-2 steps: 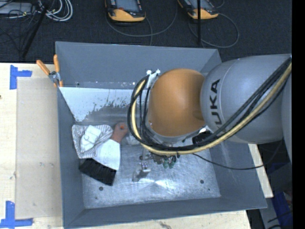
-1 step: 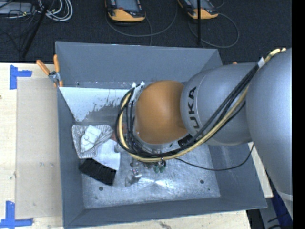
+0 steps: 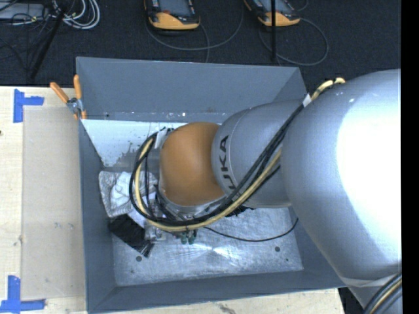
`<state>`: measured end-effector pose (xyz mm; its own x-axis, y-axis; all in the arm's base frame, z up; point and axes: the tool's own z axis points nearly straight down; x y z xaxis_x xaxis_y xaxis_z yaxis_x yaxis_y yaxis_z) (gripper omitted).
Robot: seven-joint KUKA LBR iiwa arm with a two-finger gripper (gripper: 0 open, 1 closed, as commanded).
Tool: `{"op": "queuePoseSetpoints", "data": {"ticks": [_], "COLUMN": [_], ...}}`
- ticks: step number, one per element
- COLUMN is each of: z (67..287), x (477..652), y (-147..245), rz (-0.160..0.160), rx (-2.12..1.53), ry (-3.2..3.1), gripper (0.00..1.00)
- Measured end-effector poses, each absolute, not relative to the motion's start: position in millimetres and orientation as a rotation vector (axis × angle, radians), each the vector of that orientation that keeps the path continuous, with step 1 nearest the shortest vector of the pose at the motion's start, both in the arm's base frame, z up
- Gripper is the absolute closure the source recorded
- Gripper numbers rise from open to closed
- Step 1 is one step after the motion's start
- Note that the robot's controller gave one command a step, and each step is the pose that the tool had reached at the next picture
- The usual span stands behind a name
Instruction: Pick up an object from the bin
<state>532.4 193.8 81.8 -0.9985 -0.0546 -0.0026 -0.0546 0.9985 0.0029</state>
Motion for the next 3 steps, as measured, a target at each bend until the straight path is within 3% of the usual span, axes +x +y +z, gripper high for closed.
{"op": "queuePoseSetpoints", "data": {"ticks": [1,2,3], "z": [82,120,158], "x": [532.3,526.1,531.2], "y": [194,194,199], "rz": [0.005,-0.003,0.002], "rx": [-0.085,-0.09,-0.079], "ry": [3.138,3.147,3.139], "gripper": [1.0,1.0,1.0]}}
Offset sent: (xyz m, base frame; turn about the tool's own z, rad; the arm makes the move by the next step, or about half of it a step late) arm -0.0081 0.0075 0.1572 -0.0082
